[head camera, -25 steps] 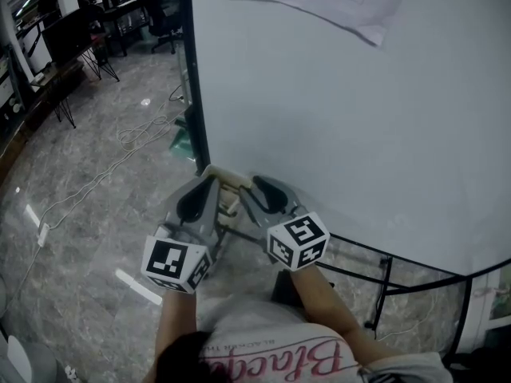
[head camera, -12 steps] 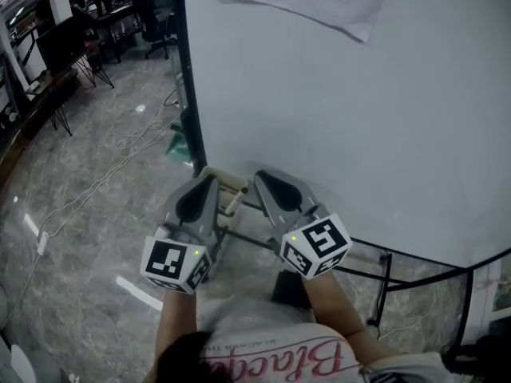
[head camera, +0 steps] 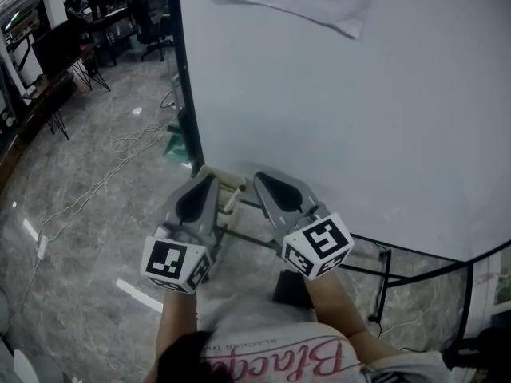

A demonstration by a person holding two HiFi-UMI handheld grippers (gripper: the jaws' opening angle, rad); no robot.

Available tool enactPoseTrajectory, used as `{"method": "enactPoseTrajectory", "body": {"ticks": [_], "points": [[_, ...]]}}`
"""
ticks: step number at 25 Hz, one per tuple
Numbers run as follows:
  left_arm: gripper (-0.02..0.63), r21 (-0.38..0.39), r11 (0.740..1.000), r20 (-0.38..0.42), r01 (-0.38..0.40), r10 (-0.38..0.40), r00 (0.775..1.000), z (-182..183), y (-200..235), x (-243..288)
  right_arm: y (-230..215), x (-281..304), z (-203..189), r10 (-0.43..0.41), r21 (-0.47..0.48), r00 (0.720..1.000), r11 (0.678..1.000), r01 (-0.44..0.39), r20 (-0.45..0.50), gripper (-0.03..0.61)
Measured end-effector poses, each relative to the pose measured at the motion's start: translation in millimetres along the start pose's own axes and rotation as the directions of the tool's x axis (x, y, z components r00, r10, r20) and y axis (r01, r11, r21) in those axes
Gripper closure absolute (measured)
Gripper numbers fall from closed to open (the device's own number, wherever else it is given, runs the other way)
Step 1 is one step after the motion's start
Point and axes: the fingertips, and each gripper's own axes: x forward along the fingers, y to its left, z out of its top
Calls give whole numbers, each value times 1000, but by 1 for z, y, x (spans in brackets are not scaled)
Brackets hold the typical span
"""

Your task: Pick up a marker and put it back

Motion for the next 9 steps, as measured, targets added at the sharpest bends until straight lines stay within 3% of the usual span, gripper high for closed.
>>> {"method": "enactPoseTrajectory", "body": {"ticks": [9], "points": [[614, 1, 1000, 3, 0, 0, 1000, 0, -2, 2, -2, -3, 2, -3, -4, 1000, 1000, 3, 2, 577]]}}
